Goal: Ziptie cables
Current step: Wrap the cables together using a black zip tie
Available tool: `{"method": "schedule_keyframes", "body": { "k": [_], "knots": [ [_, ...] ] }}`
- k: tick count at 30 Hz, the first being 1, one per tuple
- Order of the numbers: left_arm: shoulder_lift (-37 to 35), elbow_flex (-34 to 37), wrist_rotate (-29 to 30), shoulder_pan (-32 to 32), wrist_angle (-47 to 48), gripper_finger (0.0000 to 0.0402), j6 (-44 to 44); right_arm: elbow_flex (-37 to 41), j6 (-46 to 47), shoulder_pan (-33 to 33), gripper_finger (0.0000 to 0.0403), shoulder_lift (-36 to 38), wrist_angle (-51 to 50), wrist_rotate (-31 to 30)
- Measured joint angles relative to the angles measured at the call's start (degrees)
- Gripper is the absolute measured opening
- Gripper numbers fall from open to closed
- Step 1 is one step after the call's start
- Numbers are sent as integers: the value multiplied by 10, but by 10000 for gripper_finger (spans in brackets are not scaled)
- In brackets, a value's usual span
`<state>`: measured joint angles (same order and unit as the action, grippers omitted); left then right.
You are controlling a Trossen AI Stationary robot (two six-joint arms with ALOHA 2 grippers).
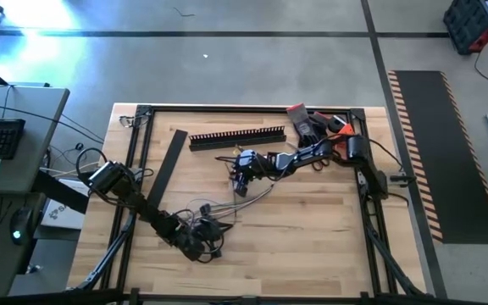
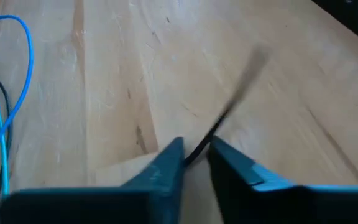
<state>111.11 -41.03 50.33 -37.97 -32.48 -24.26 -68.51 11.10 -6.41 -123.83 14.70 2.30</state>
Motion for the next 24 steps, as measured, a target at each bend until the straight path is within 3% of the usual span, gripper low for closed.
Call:
{"method": "schedule_keyframes", "body": {
  "k": [3,16,21,24],
  "knots": [
    [0,0,11,0,-35,0,41,0,-9,2,8,0,2,6],
    [0,0,44,6,-89,0,115,0,-36,54,0,0,9,-83],
    [0,0,40,6,-103,0,129,1,-41,73,0,0,8,-93],
    [0,0,-3,6,-100,0,129,1,-49,78,0,0,4,-111]
  ]
}}
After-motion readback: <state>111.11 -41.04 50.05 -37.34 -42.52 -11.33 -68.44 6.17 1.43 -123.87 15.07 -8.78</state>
